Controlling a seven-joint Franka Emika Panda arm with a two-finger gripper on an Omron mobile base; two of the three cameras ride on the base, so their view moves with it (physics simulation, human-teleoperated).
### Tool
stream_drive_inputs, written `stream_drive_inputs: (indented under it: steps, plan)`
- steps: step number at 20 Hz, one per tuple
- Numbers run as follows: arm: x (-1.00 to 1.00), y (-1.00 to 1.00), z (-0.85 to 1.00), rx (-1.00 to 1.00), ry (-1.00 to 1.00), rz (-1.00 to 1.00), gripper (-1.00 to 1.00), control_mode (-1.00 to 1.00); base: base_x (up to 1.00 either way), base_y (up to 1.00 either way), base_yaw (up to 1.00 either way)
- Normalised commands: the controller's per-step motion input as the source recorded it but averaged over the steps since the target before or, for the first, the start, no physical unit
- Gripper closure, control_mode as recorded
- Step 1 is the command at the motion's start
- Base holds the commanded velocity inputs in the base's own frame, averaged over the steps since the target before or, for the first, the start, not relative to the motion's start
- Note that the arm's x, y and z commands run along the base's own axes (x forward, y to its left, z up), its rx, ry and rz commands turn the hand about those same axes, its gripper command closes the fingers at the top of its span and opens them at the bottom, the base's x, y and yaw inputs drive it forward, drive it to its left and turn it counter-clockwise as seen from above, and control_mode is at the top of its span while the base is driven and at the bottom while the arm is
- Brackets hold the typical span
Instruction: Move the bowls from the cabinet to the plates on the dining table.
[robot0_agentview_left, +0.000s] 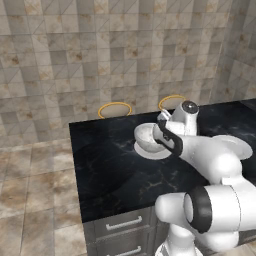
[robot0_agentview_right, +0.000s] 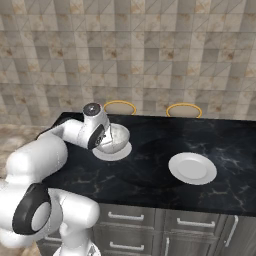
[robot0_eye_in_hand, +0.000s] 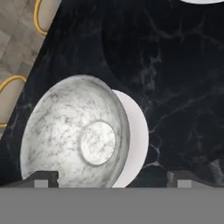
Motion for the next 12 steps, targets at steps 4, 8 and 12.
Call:
stream_drive_inputs:
  steps: [4, 8, 12]
  plan:
    - [-0.35, 0.00, 0.49, 0.01, 0.00, 0.23, -1.00, -1.00, 0.00, 0.00, 0.00]
    - [-0.39, 0.00, 0.34, 0.03, 0.00, 0.22, -1.00, -1.00, 0.00, 0.00, 0.00]
    - [-0.58, 0.08, 0.57, -0.04, 0.00, 0.18, -1.00, -1.00, 0.00, 0.00, 0.00]
